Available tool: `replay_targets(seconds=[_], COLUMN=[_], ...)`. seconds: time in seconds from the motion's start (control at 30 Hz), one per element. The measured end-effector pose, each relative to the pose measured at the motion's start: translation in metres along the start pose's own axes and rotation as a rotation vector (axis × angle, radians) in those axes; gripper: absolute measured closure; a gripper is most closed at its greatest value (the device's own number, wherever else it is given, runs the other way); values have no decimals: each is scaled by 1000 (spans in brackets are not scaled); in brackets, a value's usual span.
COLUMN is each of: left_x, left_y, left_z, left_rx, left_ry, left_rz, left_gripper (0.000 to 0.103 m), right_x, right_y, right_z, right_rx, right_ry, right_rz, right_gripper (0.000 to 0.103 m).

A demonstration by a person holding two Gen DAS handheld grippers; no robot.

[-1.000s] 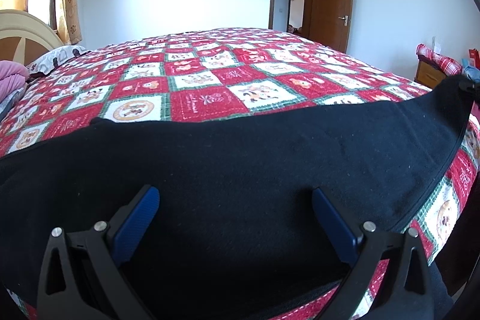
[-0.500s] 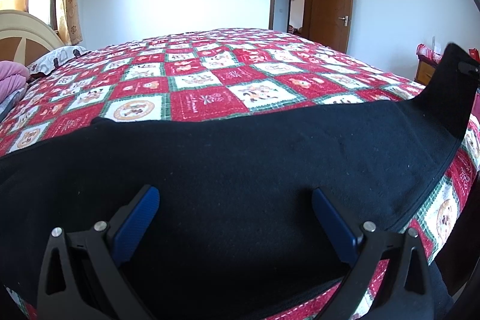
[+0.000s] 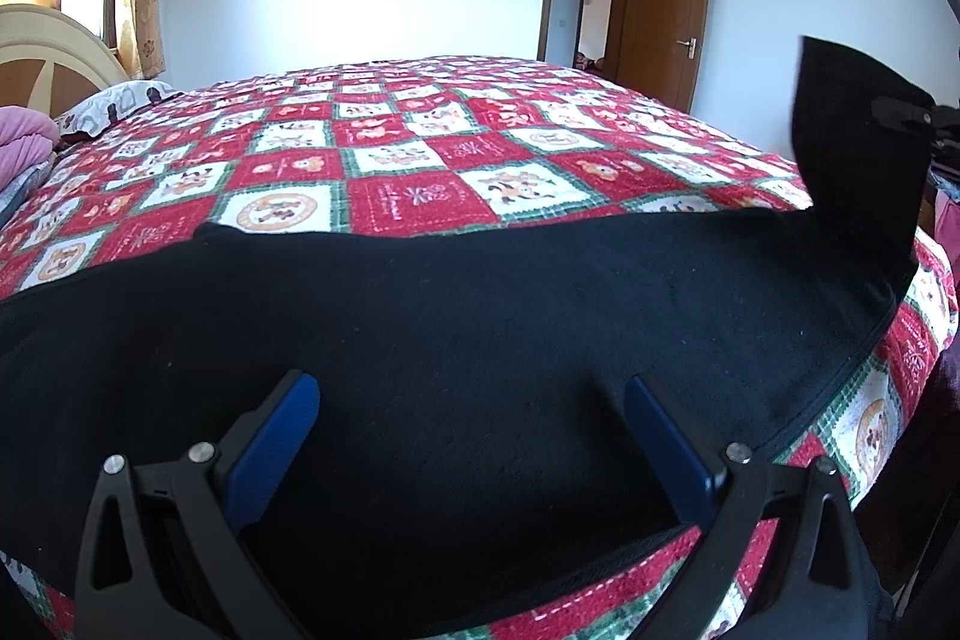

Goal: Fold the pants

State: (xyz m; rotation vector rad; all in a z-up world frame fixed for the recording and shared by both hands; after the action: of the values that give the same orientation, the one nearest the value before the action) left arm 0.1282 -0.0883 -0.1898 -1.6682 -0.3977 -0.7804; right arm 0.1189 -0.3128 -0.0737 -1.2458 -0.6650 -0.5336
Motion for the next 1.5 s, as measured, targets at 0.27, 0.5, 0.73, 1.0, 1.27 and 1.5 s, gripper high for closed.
replay_targets(seconds=[0.27, 0.5, 0.73, 1.0, 1.27, 1.5], left_x=[-1, -1, -3, -6, -8, -9], left_y=[-8, -18, -17, -18, -21, -23], left_z=[14, 35, 51, 54, 68, 74], left_rx=[3, 23, 33, 37, 45, 44], left_ry=[-38, -94, -132, -141, -188, -212], left_rz=[-6, -27, -30, -39, -54, -52], left_gripper=[0, 0, 0, 0, 0, 0], right_x=[4, -7, -24, -46, -59, -70], right_y=[43, 79, 106, 132, 154, 165], right_z=[48, 85, 105, 121, 142, 149], right_rx=[51, 80, 91, 75, 41, 102], right_ry=[-72, -150, -202, -264, -332, -387], right_rz=[55, 112, 168, 234, 268, 297], right_gripper=[93, 93, 93, 93, 93, 56])
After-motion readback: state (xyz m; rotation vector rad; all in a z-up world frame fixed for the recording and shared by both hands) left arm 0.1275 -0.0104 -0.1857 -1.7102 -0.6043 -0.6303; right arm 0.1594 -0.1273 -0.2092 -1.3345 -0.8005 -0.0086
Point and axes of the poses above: each gripper's, at about its wrist camera, not at the fingertips, and y roughly the way its jaws point, z to its left, x to its top, the point moved 3 cm from there along y, roughly the way its jaws point, and after that the axes turned 11 degrees about z, right-handed, at the moved point
